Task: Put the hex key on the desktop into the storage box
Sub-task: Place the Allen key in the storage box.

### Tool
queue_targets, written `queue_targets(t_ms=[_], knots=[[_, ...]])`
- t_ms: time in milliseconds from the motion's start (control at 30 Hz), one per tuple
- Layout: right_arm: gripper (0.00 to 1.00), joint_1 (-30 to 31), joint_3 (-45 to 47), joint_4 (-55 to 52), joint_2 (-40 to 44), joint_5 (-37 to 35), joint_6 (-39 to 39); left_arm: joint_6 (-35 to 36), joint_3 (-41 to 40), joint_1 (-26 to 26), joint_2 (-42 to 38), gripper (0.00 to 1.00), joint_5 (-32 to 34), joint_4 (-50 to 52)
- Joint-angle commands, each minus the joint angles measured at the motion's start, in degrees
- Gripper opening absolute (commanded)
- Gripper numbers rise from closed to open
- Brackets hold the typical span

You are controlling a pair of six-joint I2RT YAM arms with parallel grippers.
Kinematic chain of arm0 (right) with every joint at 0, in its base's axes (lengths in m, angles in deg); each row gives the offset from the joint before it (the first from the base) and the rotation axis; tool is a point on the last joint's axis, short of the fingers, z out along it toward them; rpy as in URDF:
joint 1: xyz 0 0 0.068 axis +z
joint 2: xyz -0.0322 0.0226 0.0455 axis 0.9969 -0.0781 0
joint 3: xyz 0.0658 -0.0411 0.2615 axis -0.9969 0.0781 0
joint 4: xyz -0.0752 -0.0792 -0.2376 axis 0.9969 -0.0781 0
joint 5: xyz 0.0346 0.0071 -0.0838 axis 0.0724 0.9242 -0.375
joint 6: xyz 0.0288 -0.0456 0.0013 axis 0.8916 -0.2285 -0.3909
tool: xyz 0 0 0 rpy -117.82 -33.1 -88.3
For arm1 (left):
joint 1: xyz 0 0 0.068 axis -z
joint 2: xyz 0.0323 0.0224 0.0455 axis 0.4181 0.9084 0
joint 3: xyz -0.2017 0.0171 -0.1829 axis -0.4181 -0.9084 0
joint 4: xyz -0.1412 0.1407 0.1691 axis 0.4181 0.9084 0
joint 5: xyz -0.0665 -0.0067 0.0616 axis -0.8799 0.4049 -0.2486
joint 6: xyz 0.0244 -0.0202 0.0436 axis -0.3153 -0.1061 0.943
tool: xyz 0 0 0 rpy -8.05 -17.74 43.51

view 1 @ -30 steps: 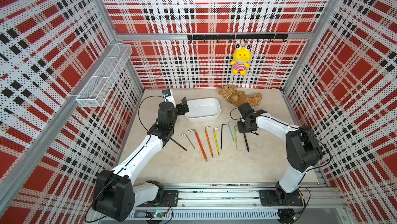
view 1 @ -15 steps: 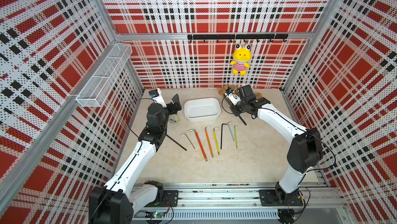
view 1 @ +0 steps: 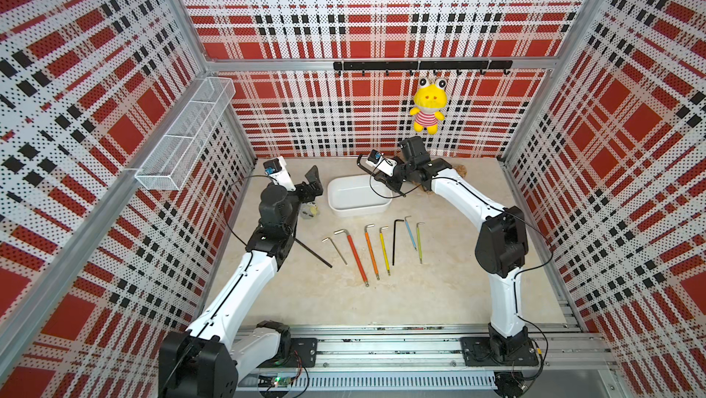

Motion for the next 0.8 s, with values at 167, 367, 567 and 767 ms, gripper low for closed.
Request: queue_targets(t_ms=[167,367,567,767], knots=[[0.00,2.3,-16.8,2.0,-11.8,6.8,-5.0,-0.4,-1.1,-1.7,0.1,0.97,-1.9,-2.3],[0.00,3.1,-23.9,1.1,-17.8,6.5,-2.2,-0.3,-1.3,-2.7,0.1,0.97,-2.6,-2.3],[0.00,3.7,-23.2,-1.9,-19.1,4.3,0.7,-0.6,-1.5,-3.7,0.2,0.97,-3.4,-2.6],[0.00,3.9,-23.2,-5.2,-20.9,2.4,1.9,-1.2,-1.4,-3.8,1.1,0.97,-4.3,-3.1]])
